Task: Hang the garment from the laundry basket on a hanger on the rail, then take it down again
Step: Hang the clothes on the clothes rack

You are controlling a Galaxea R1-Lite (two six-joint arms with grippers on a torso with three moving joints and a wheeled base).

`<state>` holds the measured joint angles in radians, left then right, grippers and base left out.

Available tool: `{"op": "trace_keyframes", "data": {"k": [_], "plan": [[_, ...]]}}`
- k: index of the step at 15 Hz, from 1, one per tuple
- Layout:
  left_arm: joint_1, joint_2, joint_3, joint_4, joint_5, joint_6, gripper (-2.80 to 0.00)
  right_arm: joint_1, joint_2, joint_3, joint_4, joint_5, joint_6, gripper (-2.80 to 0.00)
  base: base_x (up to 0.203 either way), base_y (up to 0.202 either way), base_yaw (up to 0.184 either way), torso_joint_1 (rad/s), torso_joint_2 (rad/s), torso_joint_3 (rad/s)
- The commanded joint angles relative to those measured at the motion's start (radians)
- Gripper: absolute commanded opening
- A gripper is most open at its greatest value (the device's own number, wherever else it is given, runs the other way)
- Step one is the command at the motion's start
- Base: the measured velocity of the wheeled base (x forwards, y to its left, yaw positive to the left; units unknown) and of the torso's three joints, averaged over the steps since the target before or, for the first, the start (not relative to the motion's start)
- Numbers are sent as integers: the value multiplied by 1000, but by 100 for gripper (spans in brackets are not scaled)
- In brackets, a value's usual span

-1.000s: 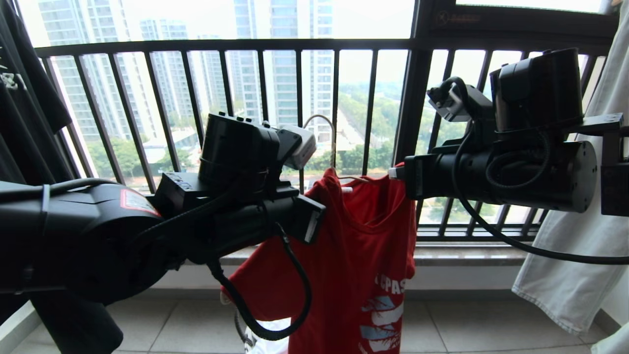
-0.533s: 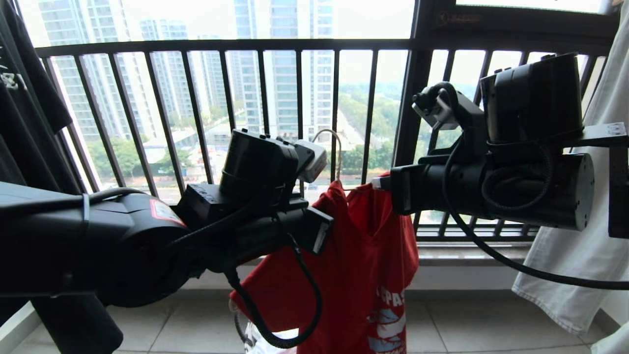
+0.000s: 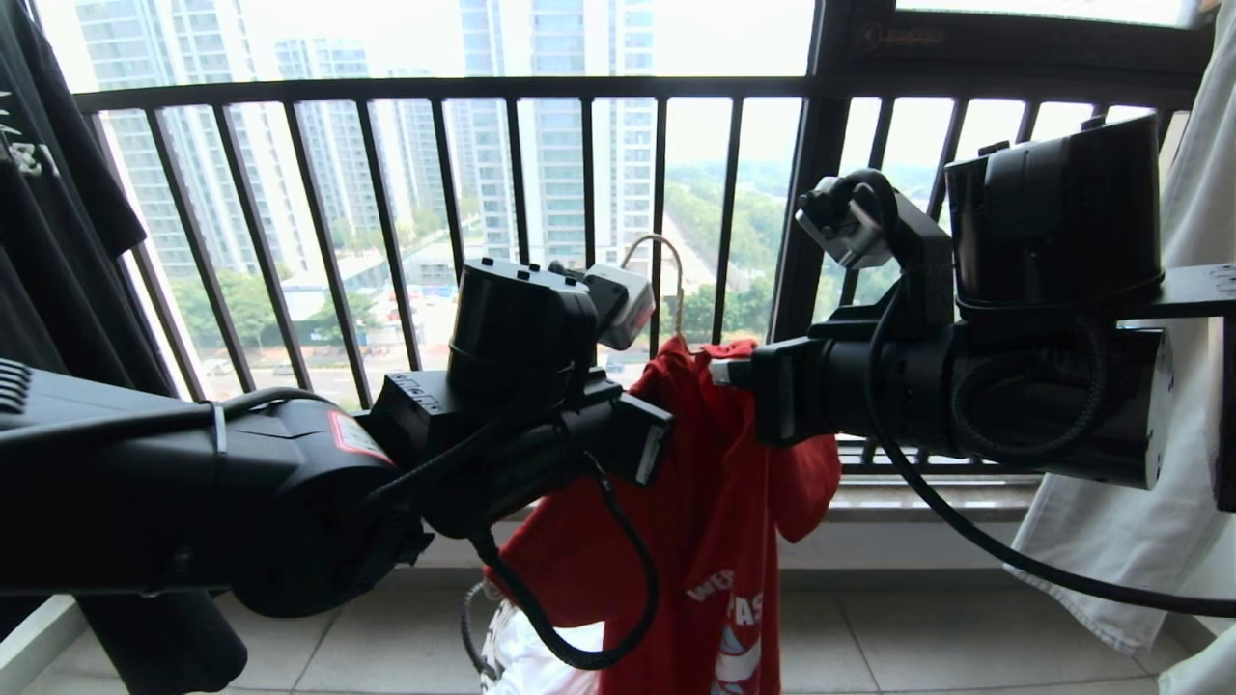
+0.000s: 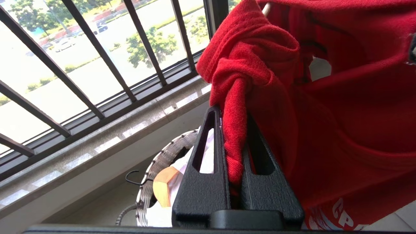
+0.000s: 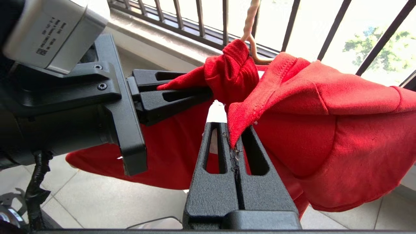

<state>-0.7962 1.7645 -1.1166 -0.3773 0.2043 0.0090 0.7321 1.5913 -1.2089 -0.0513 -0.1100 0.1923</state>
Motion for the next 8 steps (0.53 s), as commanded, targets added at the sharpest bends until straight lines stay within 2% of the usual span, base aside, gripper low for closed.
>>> {"op": "trace_keyframes", "data": {"k": [1, 8], "plan": [[0, 7, 0, -5, 1, 0, -280, 5, -18, 3, 0, 0, 1, -280, 0, 0, 0, 0, 0, 0], [0, 16, -4, -6, 1, -1, -280, 73, -77, 31, 4, 0, -6, -280, 0, 0, 0, 0, 0, 0]]}}
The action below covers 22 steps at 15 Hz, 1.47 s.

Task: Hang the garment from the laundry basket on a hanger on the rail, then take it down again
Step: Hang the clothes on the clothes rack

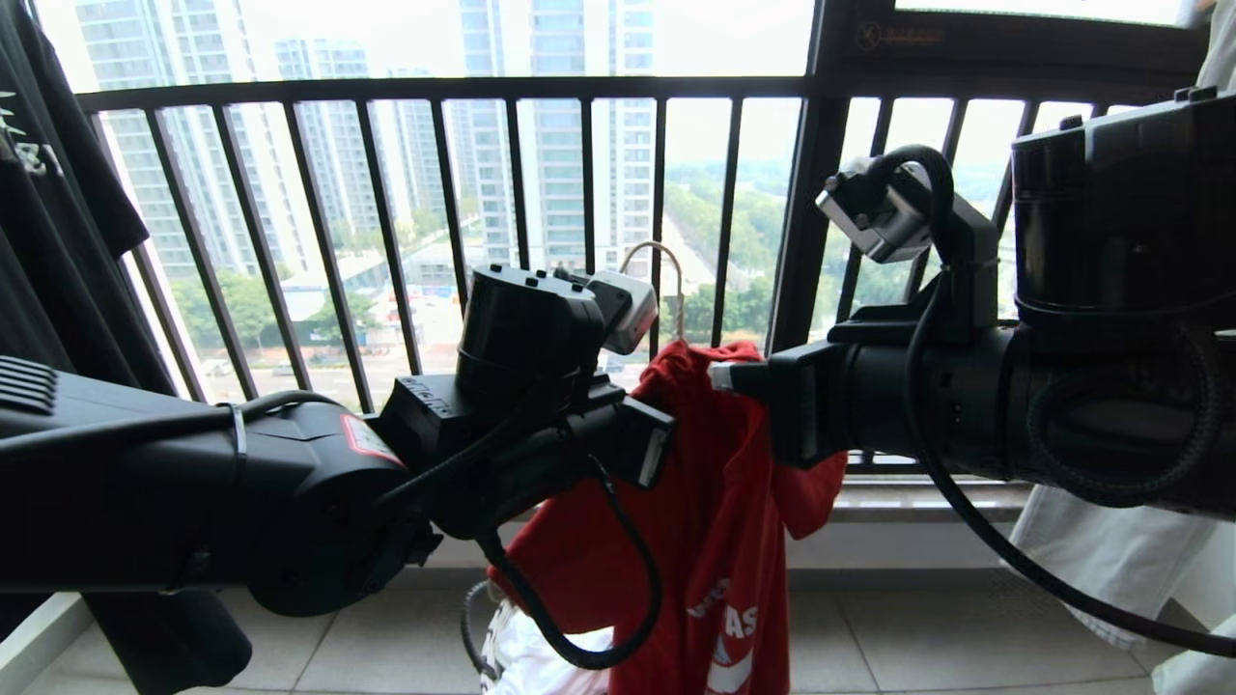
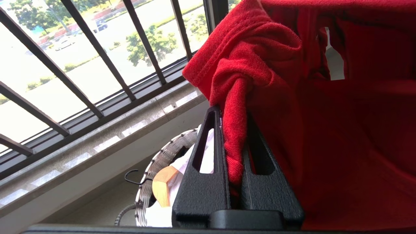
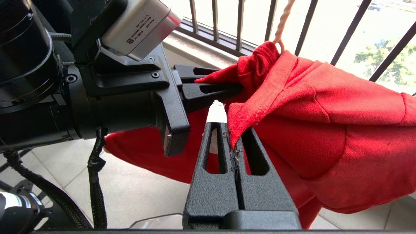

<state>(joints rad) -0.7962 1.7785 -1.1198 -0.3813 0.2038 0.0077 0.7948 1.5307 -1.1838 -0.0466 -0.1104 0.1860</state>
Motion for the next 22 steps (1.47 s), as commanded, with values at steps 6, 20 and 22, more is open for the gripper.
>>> {"op": "trace_keyframes", "data": {"k": [6, 20, 22], "plan": [[0, -14, -3, -2, 2, -14, -280, -3, -8, 18, -5, -4, -26, -280, 0, 0, 0, 0, 0, 0], [-74, 15, 23, -13, 2, -79, -280, -3, 23, 20, -143, -57, -19, -280, 0, 0, 0, 0, 0, 0], [-93, 16, 24, -46, 0, -108, -280, 14, 26, 29, -145, -57, -19, -280, 0, 0, 0, 0, 0, 0]]}}
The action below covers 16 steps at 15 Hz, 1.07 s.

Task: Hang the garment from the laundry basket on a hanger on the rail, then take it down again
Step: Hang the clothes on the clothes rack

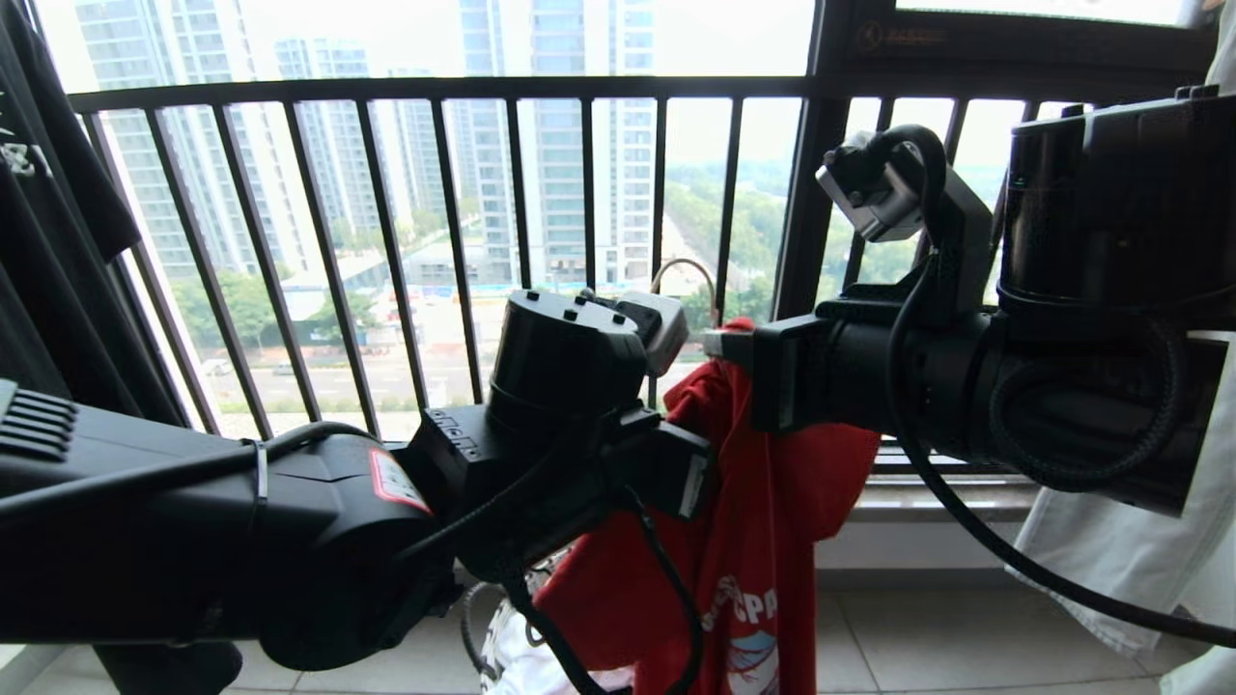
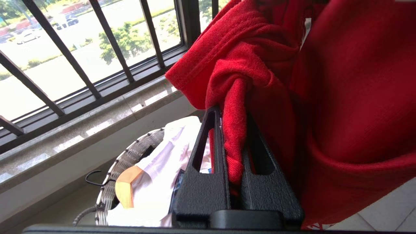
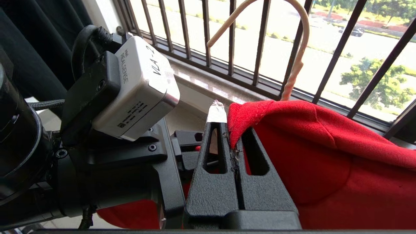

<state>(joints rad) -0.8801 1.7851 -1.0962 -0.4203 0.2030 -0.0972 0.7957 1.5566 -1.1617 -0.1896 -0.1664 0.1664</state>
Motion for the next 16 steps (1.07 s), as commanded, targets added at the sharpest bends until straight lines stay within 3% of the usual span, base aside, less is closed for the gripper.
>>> {"op": "trace_keyframes", "data": {"k": [1, 7, 8, 13, 16], "plan": [[-10, 13, 1, -9, 0, -6, -280, 14, -1, 8, -2, 1, 1, -280, 0, 0, 0, 0, 0, 0], [-13, 16, 0, -11, 1, -19, -280, 23, -4, 23, -4, -4, -4, -280, 0, 0, 0, 0, 0, 0], [-14, 9, 1, -11, 0, -21, -280, 22, 0, 20, -4, -4, -4, 0, 0, 0, 0, 0, 0, 0], [-14, 4, 1, -12, 0, -45, -280, 20, -27, 19, 16, -10, -15, 0, 0, 0, 0, 0, 0, 0], [-13, 5, 5, -57, 0, -48, -280, 19, -59, 5, 111, -16, -43, 0, 0, 0, 0, 0, 0, 0]]}}
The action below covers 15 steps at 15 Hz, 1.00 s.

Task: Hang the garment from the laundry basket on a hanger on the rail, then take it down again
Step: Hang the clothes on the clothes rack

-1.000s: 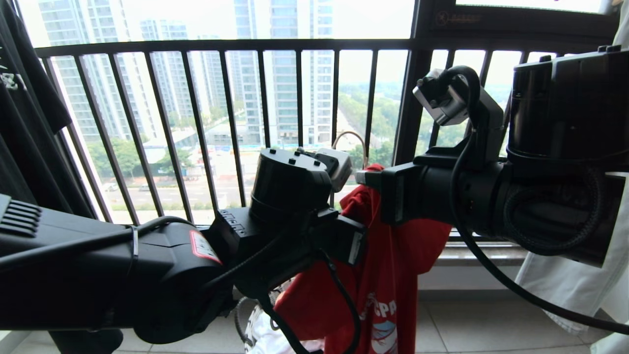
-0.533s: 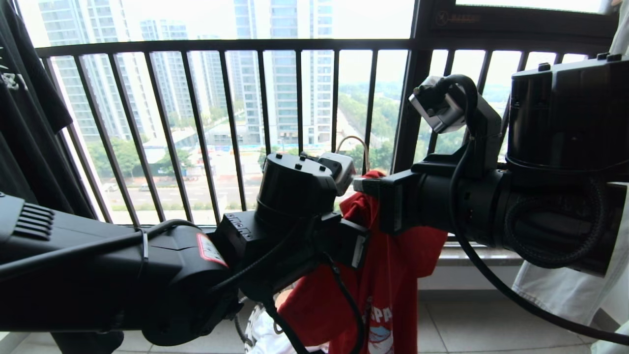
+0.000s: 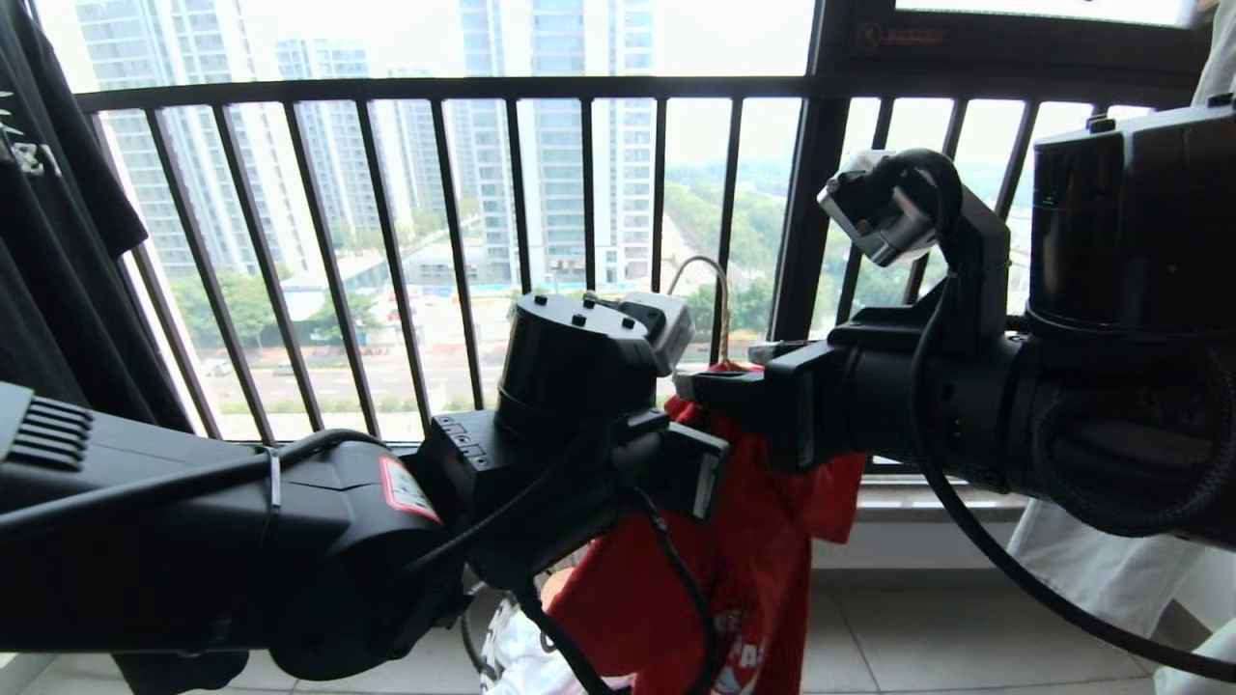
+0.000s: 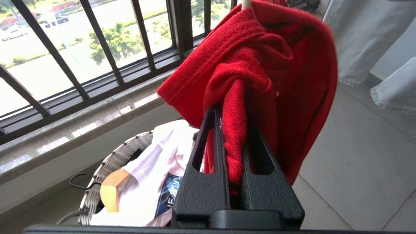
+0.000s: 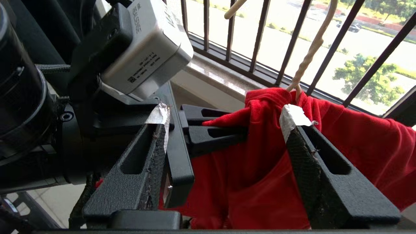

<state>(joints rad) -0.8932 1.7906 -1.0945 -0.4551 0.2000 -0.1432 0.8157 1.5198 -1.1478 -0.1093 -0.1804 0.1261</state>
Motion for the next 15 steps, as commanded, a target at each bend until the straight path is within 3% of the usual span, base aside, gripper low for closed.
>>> {"op": "trace_keyframes", "data": {"k": [1, 6, 9, 10, 13, 15], "plan": [[0, 1, 18, -63, 1, 0, -280, -1, -25, -18, 60, -4, -4, 0, 0, 0, 0, 0, 0, 0], [5, -5, 37, -111, -5, 1, -280, -62, -60, -44, 100, -14, -12, 0, 0, 0, 0, 0, 0, 0], [36, -42, 40, -109, -85, -5, -280, -161, -97, -62, 135, -13, -43, 0, 0, 0, 0, 0, 0, 0], [52, -52, 41, -109, -112, -18, -280, -174, -104, -69, 151, -12, -50, -280, 0, 0, 0, 0, 0, 0], [103, -95, 41, -94, -212, -31, -280, -208, -96, -73, 157, -11, -59, -280, 0, 0, 0, 0, 0, 0], [147, -137, 35, 10, -308, -31, -280, -256, -94, -77, 159, 0, -73, -280, 0, 0, 0, 0, 0, 0]]}}
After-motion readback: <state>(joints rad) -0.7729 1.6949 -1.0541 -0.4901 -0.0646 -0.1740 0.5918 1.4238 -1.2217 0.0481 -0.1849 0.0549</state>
